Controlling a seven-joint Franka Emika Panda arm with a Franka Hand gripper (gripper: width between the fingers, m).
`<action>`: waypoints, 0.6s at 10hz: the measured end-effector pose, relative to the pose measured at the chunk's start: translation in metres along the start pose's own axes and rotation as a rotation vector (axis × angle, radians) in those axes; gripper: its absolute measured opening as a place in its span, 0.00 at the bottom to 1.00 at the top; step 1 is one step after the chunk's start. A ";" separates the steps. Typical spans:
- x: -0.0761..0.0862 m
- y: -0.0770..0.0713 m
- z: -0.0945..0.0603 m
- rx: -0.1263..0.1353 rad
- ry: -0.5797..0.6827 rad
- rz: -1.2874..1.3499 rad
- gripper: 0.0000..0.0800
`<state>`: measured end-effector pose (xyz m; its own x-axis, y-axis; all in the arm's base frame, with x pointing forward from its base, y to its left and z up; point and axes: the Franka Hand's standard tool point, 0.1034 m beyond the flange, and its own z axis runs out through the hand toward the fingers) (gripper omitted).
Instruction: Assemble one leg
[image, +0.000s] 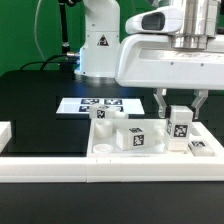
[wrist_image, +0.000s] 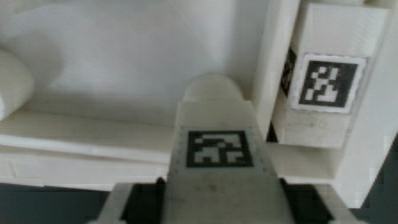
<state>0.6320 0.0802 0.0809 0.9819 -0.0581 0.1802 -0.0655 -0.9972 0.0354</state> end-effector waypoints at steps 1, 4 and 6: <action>-0.001 0.000 0.000 0.002 -0.001 0.091 0.36; -0.001 0.000 0.001 0.020 -0.005 0.415 0.36; -0.002 -0.001 0.001 0.036 -0.014 0.667 0.36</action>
Offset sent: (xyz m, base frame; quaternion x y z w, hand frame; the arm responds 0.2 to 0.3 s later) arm -0.0088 0.0002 -0.0054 0.0191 -0.0042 0.2457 0.9691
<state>0.6306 0.0817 0.0798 0.7355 -0.6630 0.1397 -0.6534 -0.7486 -0.1125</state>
